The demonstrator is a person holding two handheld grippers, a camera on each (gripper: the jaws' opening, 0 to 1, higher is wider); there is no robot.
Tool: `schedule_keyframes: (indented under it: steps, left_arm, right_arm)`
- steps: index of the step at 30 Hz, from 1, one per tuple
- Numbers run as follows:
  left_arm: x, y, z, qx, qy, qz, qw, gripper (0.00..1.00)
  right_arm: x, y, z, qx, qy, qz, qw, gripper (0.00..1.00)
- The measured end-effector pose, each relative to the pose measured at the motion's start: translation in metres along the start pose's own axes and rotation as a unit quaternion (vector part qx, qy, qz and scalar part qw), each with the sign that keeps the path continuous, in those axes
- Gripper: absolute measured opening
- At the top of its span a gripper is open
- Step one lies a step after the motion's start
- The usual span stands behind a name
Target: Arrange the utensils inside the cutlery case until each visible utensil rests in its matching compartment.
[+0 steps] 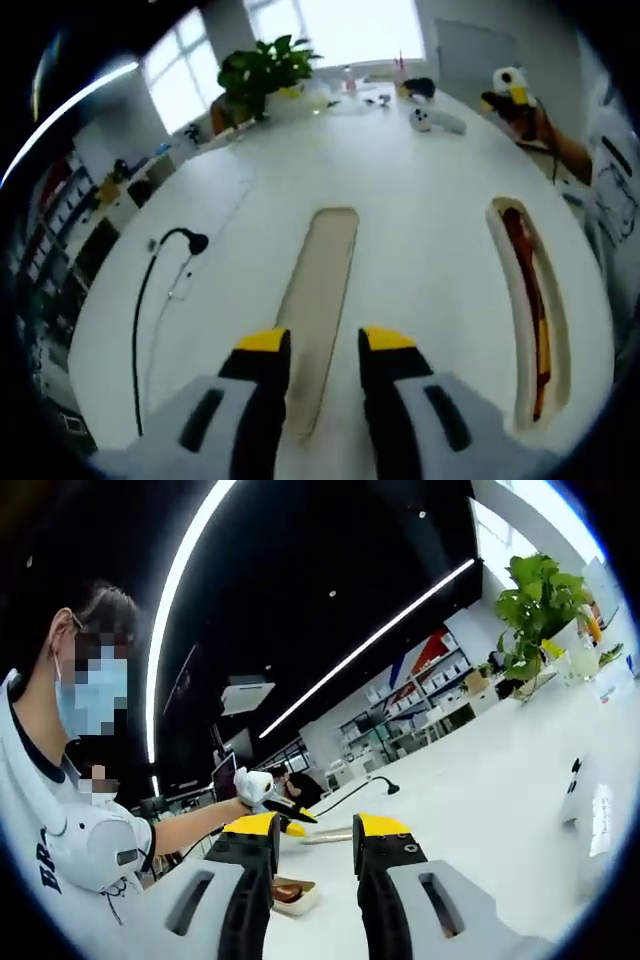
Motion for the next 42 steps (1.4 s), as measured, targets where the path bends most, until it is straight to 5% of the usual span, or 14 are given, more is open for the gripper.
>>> schedule_keyframes:
  steps: [3, 8, 12, 17, 22, 24, 27, 42]
  left_arm:
    - [0.011, -0.004, 0.013, 0.02, -0.004, 0.018, 0.9996, 0.42]
    - [0.022, -0.002, 0.025, 0.042, -0.027, 0.017, 0.9986, 0.42]
    - [0.016, 0.003, 0.026, 0.034, -0.076, -0.023, 0.9962, 0.33]
    - [0.019, 0.0, 0.034, 0.051, -0.079, -0.018, 0.9954, 0.4]
    - [0.025, -0.002, 0.038, 0.066, -0.088, -0.023, 0.9937, 0.42]
    - [0.022, -0.009, 0.042, 0.094, -0.102, -0.015, 0.9901, 0.44]
    - [0.024, -0.006, 0.043, 0.099, -0.106, -0.045, 0.9884, 0.41]
    - [0.007, -0.005, 0.04, 0.093, -0.1, -0.043, 0.9897, 0.4]
  right_arm:
    - [-0.004, -0.001, -0.004, 0.005, -0.016, 0.0, 0.9999, 0.29]
    - [-0.003, 0.007, -0.017, 0.011, -0.034, -0.013, 0.9993, 0.29]
    - [-0.002, 0.019, -0.026, -0.028, -0.023, 0.027, 0.999, 0.29]
    - [-0.003, 0.027, -0.032, -0.032, -0.04, 0.003, 0.9987, 0.3]
    - [0.002, 0.015, -0.032, -0.024, -0.035, 0.015, 0.999, 0.31]
    - [0.006, 0.01, -0.031, -0.018, -0.034, 0.015, 0.9991, 0.31]
    - [0.009, 0.011, -0.037, -0.018, -0.034, 0.01, 0.9992, 0.32]
    - [0.009, 0.004, -0.052, -0.048, -0.024, 0.034, 0.998, 0.34]
Point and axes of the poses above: the point that each gripper's makers call its tool centre point, and the gripper's own axes: z roughly forward along the fingers, x roughly to its left, y roughly out of its top, the point moved 5 cm from there along -z, roughly backward along the fingers, and after that the axes turned 1 degree about z, right-handed, at the moved point
